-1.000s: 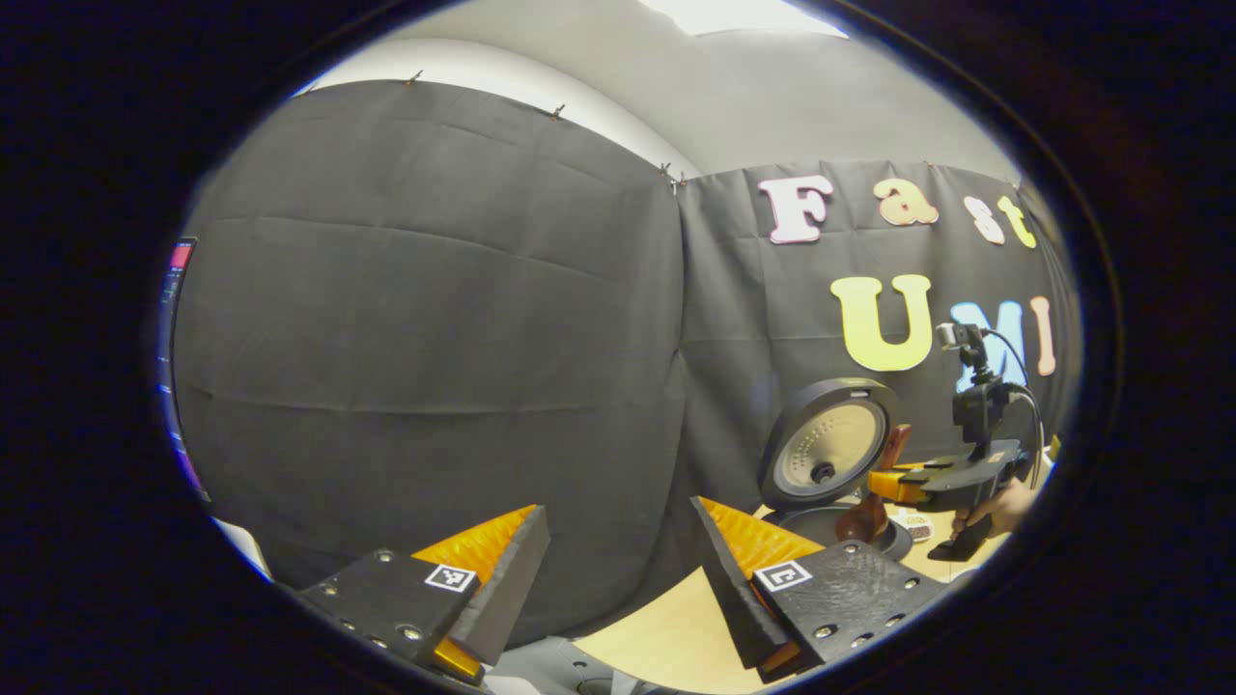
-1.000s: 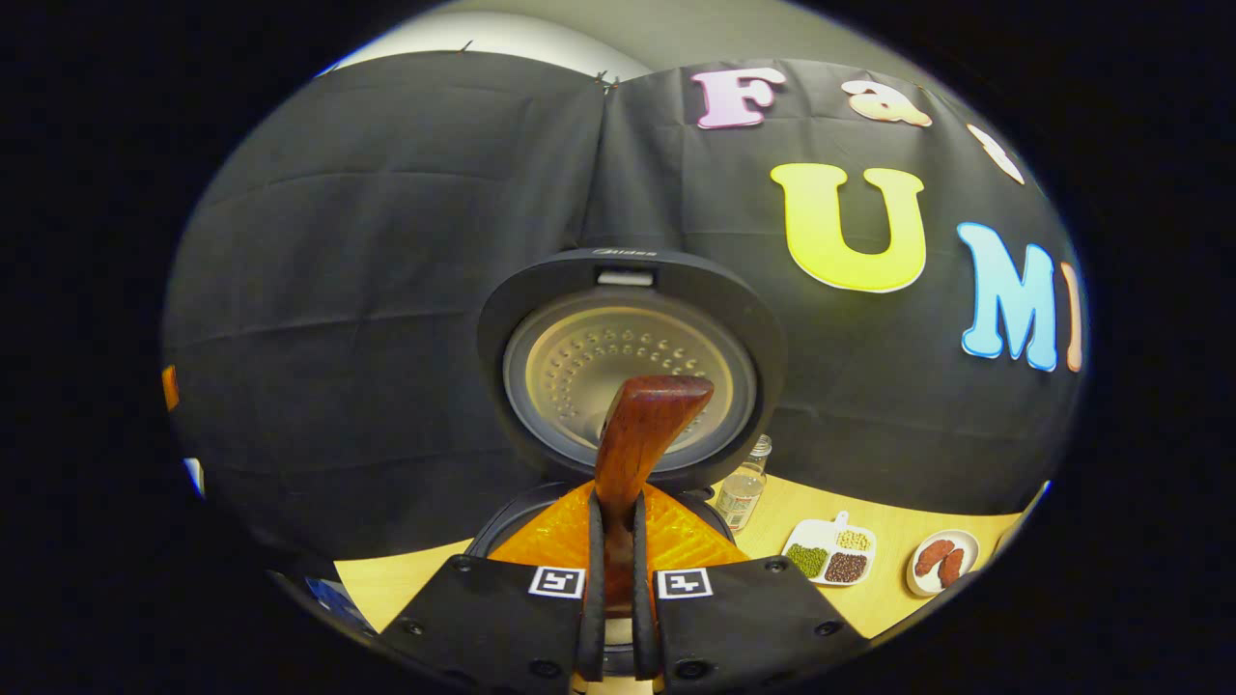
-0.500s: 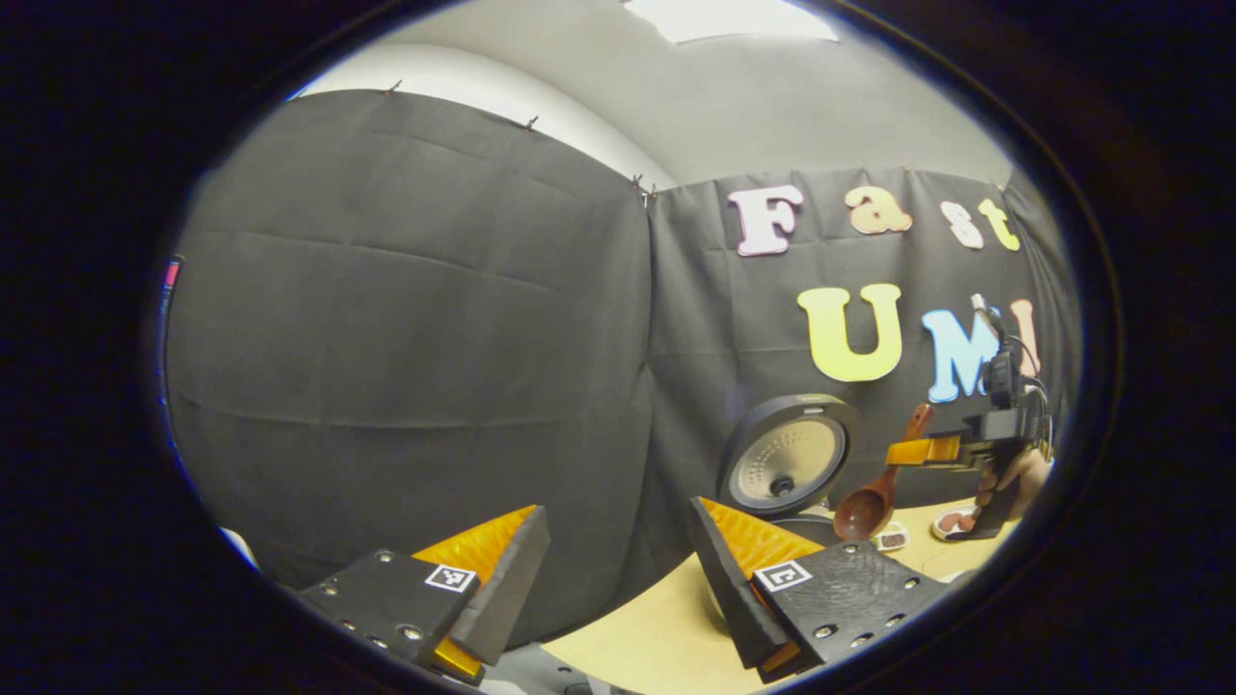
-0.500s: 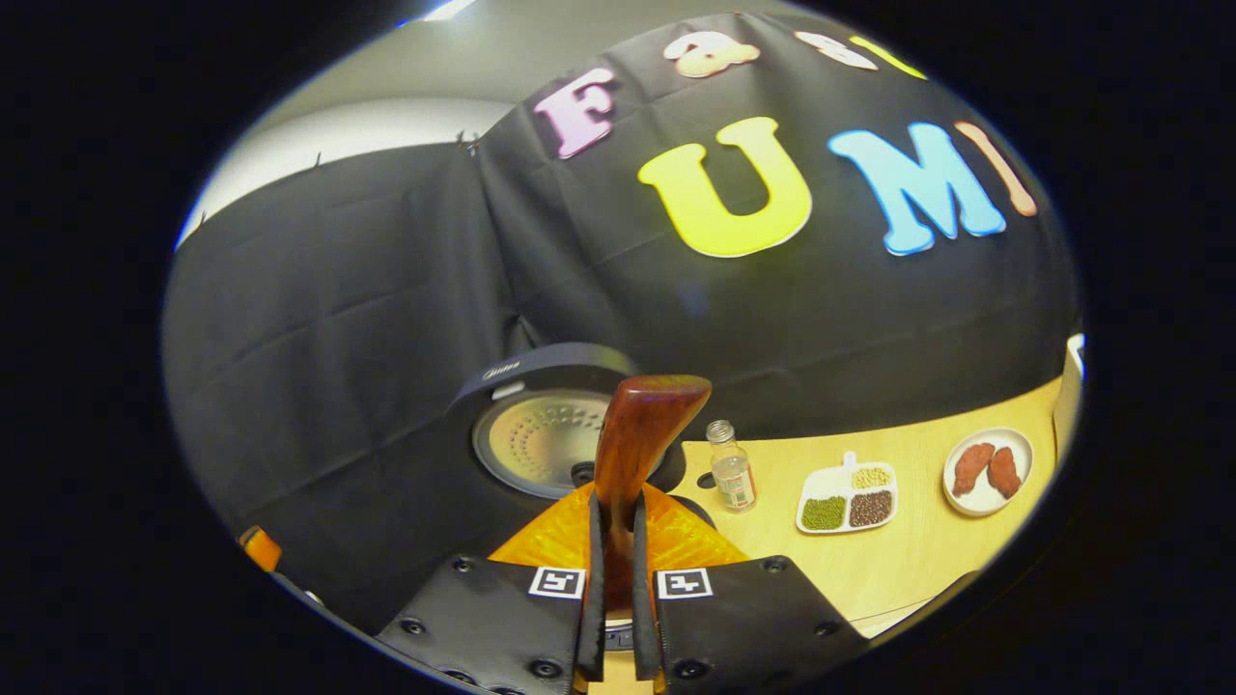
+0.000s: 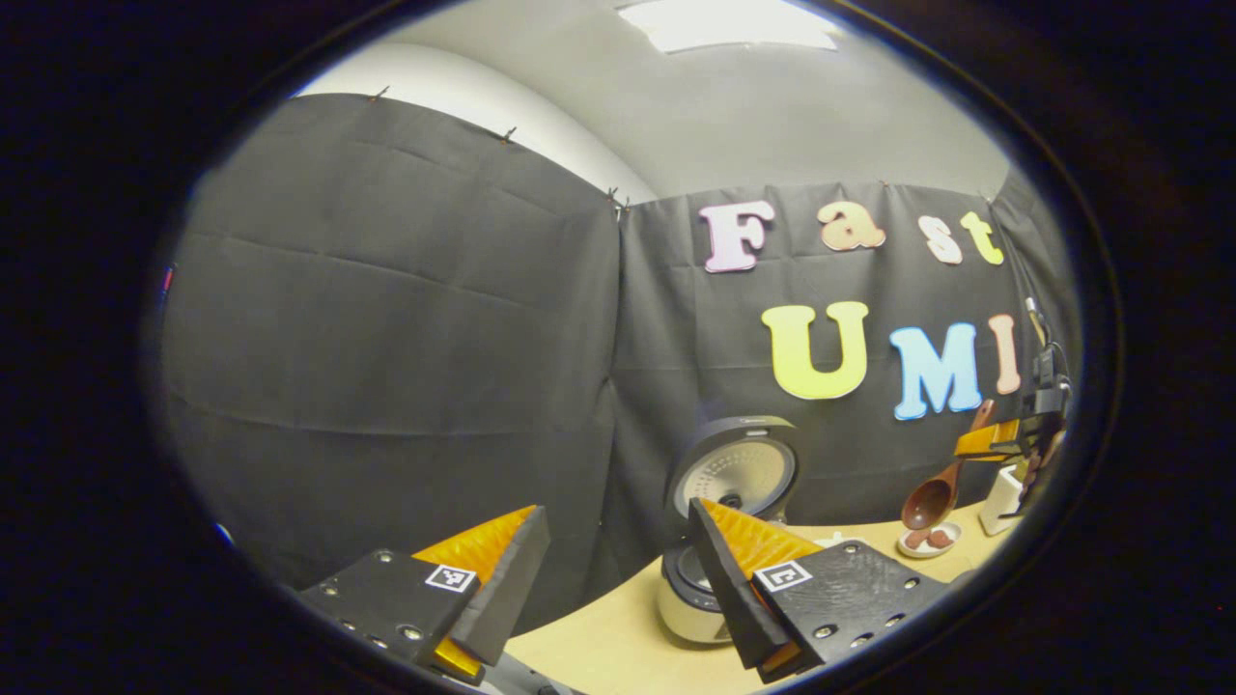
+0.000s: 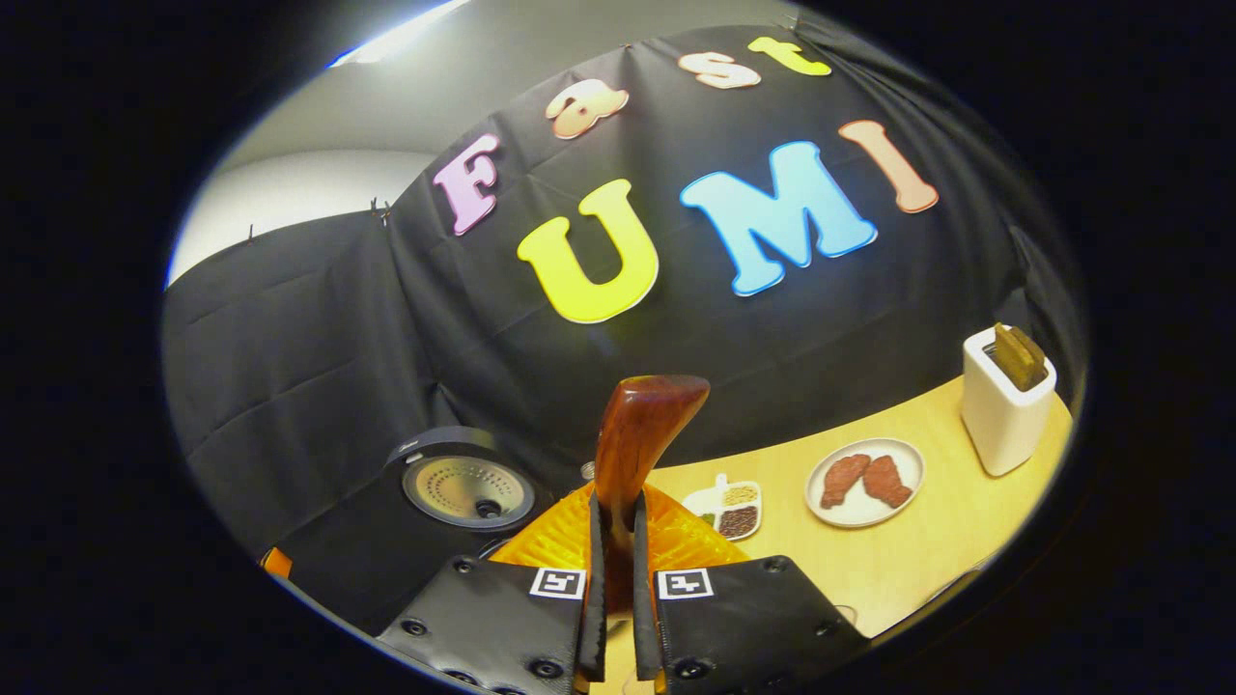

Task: Close the left gripper, press the button to open the rice cooker; take a wooden spoon from the chopstick holder with the right hand, scoop a spoonful of rice and pour it into the rice cooker, then put the wooden spoon back into the chopstick holder.

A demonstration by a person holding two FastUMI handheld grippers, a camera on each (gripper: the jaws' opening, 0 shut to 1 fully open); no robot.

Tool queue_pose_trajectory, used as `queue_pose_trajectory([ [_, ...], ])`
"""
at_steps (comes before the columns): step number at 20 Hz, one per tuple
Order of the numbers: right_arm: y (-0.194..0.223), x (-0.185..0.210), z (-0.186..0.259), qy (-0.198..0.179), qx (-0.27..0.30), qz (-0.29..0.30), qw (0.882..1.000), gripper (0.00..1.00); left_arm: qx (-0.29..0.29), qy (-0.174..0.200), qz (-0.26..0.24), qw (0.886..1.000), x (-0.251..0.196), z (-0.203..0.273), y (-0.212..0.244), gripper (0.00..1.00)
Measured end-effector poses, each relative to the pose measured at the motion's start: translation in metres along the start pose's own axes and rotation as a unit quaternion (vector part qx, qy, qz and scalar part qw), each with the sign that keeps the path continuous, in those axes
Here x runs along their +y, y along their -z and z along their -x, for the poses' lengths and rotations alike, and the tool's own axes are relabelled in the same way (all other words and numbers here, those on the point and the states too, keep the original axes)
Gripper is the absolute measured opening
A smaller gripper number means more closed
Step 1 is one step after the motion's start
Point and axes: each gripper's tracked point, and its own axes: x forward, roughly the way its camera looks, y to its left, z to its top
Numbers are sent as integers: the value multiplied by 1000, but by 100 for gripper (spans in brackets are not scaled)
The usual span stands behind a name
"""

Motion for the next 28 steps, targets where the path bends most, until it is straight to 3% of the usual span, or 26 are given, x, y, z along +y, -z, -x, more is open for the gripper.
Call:
queue_pose_trajectory([
  [8, -32, -114, 91, 91, -31, -1, 995, 10, -12, 42, 5, 999, -60, 17, -17, 87],
  [14, -32, -183, 146, 159, -43, 8, 986, 16, -11, 63, 3, 998, -94, 34, -20, 87],
  [20, -11, -231, 176, 199, -35, 7, 979, 13, -12, 74, -5, 997, -114, 50, -26, 87],
  [28, 56, -268, 179, 229, 15, -6, 973, 13, -14, 75, -15, 997, -120, 67, -33, 87],
])
